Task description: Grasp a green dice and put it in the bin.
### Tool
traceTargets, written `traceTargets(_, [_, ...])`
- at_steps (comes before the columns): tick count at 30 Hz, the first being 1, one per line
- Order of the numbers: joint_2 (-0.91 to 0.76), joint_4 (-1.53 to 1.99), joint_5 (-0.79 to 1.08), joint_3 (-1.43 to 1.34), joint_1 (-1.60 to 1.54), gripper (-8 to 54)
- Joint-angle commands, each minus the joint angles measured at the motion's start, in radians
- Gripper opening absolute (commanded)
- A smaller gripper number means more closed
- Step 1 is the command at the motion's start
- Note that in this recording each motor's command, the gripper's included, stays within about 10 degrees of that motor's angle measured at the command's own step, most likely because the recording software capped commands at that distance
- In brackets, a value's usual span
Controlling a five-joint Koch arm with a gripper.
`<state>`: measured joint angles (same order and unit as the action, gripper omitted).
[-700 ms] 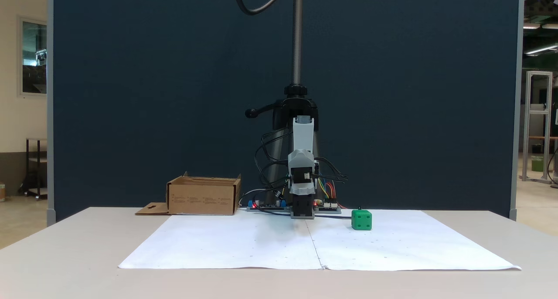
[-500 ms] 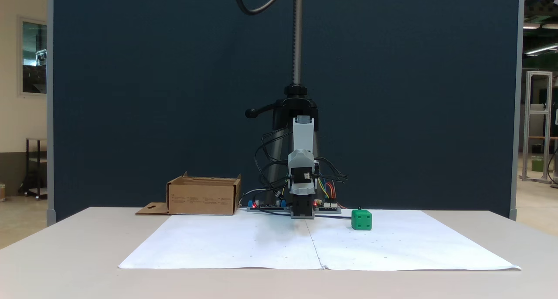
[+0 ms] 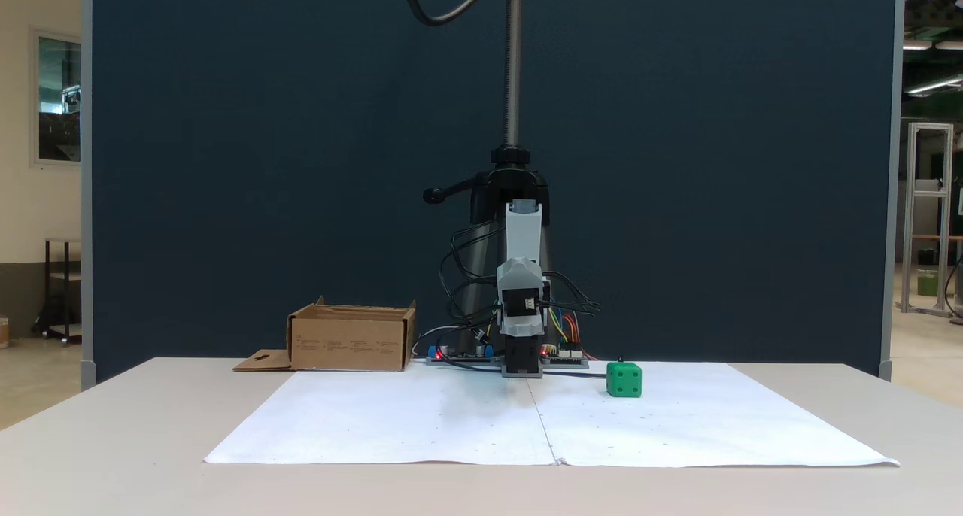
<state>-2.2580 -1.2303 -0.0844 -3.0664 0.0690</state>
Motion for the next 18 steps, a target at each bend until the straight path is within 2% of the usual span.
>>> traceTargets(1, [-0.107, -0.077, 0.037, -0.063, 0.006, 43.1])
traceTargets(18, [-0.109, -0.086, 0.06, -0.063, 0.012, 43.8])
